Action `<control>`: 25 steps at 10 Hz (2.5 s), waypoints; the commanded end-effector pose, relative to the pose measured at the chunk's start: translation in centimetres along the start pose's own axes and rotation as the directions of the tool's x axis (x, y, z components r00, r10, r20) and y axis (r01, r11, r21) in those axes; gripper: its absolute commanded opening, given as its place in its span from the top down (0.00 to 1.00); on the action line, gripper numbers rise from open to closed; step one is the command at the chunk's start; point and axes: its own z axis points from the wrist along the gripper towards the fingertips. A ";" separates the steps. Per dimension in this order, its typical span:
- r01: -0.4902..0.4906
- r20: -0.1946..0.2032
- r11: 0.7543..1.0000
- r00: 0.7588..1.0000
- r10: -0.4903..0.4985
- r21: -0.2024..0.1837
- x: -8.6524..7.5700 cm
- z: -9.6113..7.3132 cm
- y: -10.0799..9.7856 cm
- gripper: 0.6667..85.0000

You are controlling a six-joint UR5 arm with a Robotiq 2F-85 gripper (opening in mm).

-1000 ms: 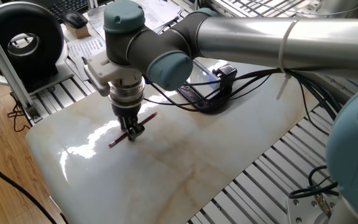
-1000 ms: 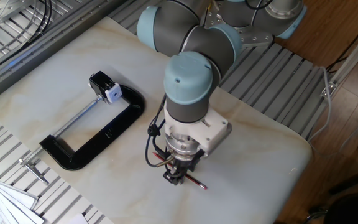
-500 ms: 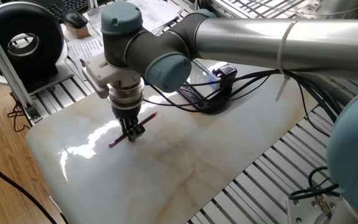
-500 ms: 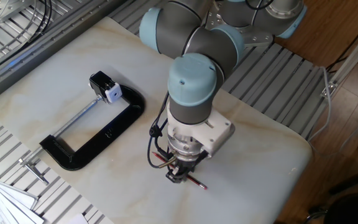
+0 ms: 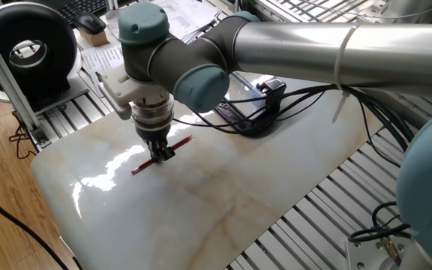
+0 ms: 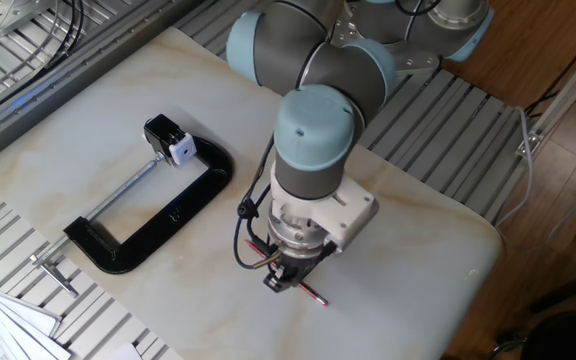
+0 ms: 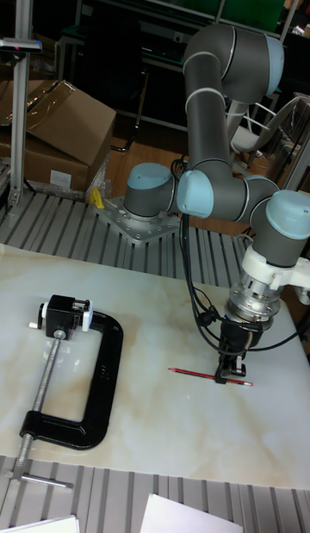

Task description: Insert the pencil into the pencil sharpener

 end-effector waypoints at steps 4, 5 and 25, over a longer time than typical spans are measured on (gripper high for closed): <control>-0.091 -0.035 0.994 0.995 0.089 -0.061 3.4 -3.2 0.0 1.00; -0.108 -0.032 0.992 0.994 0.106 -0.060 4.2 -4.3 0.0 1.00; -0.133 0.012 0.990 0.991 0.133 0.042 8.1 -9.0 1.0 1.00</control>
